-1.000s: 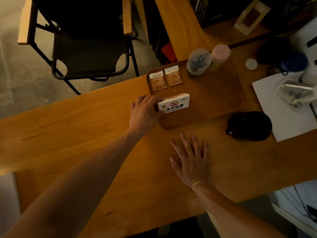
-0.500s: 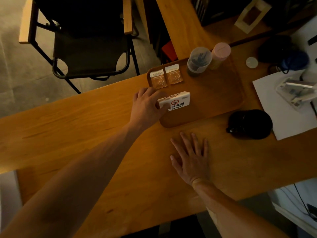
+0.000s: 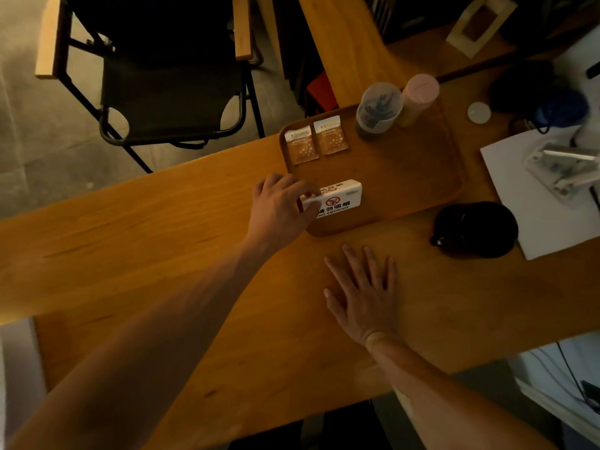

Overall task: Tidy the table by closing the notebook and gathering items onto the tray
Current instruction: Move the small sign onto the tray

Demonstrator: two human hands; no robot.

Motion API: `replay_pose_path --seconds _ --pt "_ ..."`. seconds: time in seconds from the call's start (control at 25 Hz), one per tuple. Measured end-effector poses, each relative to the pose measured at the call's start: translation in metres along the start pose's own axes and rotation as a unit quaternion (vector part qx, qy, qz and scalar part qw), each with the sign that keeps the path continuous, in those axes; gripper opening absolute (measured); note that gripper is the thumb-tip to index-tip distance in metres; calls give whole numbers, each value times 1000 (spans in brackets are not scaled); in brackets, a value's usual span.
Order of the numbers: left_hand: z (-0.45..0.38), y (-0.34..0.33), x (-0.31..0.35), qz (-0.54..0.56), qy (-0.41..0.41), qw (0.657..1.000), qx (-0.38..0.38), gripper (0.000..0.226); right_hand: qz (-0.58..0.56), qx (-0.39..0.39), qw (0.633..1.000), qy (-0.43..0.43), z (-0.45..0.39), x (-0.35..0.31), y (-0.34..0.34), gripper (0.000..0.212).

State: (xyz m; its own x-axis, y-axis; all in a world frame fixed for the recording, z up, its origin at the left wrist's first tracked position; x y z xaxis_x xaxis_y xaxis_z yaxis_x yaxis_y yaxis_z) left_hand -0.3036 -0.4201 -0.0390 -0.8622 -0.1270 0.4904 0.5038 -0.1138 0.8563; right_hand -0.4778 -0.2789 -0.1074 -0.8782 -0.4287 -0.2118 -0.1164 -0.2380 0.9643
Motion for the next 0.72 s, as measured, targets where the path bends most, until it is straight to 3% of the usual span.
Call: replay_pose_path --seconds 0.72 --pt "8 -9 3 -12 -5 1000 -19 34 22 7 1000 8 -1 -1 1 65"
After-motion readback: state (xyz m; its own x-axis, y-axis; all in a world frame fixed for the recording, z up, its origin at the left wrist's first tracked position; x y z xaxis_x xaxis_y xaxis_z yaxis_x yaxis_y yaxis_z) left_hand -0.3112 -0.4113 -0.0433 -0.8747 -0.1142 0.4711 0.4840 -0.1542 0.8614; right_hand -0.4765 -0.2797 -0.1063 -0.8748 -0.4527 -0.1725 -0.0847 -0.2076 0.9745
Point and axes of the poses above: each hand's wrist, its own z-axis away from the middle knuckle, its own y-axis out of the back of the hand, x = y × z, the point moved 7 cm from there along -z, towards the middle knuckle, and after that the axes turned 12 degrees about y, right-handed, at the moved point
